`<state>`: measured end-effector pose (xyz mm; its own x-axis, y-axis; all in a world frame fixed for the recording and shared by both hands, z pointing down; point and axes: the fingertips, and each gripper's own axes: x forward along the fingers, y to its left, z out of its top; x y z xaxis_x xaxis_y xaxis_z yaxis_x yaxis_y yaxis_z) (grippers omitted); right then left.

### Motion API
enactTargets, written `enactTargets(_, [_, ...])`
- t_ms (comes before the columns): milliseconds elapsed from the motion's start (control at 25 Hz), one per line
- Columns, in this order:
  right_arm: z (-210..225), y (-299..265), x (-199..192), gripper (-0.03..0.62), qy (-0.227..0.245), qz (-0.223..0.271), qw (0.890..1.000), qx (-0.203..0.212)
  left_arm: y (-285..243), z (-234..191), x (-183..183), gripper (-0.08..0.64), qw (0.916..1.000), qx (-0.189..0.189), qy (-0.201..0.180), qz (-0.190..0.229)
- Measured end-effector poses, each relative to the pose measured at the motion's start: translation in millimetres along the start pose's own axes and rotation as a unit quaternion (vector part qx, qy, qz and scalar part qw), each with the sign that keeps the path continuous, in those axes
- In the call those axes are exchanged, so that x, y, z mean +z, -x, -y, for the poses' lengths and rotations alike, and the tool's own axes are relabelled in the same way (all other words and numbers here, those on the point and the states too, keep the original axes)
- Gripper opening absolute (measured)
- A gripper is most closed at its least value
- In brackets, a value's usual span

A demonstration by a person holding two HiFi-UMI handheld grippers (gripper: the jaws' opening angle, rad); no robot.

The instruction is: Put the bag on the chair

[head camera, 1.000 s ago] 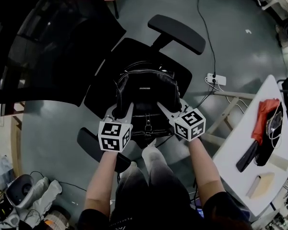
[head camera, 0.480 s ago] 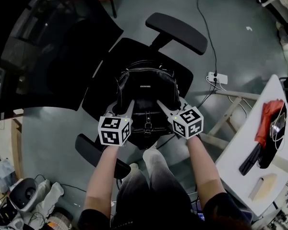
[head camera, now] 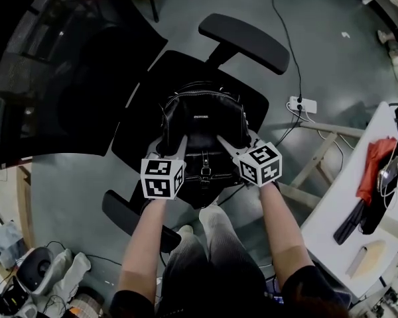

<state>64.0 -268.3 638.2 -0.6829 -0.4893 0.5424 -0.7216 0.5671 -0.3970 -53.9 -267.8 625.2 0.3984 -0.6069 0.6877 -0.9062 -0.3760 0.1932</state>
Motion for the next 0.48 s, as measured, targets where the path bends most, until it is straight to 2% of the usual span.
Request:
enactTargets(200, [6.5,-3.0,-3.5,0.150,-0.019,-0.007,1.000,0.002,-6.6,-5.1,-3.4,0.147,0.9999,0.001,0.010,-0.011])
enactTargets(400, [12.2,-3.7,-4.1,0.178,-0.018,-0.014,1.000,-0.021,-7.8,-8.8,-3.2,0.183,0.9996,0.022,0.008,-0.016])
enactTargets(480, [15.8,-2.2,-4.2,0.211,-0.018,-0.019,0.999,-0.036,-7.7,-9.4,-2.5,0.189,0.9995,0.025,0.008,-0.017])
